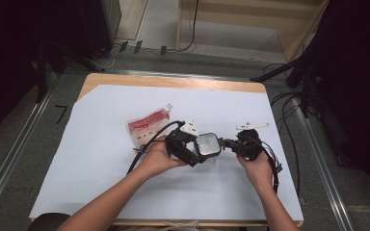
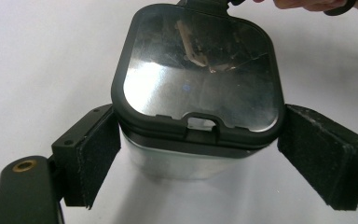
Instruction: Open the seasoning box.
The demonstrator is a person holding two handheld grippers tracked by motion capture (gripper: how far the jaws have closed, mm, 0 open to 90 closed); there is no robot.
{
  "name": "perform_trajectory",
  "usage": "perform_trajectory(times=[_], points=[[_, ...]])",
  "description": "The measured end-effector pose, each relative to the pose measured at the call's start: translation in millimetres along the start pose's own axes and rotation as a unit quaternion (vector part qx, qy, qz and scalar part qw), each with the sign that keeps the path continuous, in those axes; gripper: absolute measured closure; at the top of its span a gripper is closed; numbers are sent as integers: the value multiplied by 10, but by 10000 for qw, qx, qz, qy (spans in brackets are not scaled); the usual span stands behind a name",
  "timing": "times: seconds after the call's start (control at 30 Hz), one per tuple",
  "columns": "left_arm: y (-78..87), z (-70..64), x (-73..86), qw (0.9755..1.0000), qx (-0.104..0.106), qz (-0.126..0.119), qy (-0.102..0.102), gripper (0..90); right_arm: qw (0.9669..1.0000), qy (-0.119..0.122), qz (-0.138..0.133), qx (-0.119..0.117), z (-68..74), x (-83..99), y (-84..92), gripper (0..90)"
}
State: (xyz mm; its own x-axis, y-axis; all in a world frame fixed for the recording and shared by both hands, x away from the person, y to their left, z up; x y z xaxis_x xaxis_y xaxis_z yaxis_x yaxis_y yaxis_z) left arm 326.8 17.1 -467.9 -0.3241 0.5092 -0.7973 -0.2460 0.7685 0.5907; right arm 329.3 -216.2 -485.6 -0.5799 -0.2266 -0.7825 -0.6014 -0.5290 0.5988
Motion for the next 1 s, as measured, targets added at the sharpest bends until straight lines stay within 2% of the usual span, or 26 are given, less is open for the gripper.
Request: perform_trajectory(times=[0.23,0.33,0.57,0.7,1.0], points=[[-62,28,15,9999,51,-109,49,155,10000,-21,-18,14,3,6,-8,900],[-48,-14,3,9997,-95,-138,-159,165,10000,-26,-20,6,-1,13,-9,900],[-11,-20,-8,9997,-129,-109,-153,168,10000,-10,-39,-56,20,16,-11,900],[15,-29,-24,9997,-112,-189,-137,170,9999,-1,-31,-96,35,18,-15,900],[75,-50,-66,9994,-169,-215,-216,173,9998,7,-60,-169,59,13,2,900]])
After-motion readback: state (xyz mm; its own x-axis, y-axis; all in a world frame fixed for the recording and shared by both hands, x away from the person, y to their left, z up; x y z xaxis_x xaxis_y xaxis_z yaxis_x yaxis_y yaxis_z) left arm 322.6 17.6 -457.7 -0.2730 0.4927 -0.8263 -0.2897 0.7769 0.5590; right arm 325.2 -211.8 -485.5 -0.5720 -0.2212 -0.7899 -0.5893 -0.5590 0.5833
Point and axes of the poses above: each handheld gripper's, and its own axes: y roughly backward along the jaws, x roughly out of its underside, z roughly to its left, the point moved 1 cm from there along -y, roughly forward along the jaws, and after that the axes turned 9 degrees about -z, right-handed, at the moved point
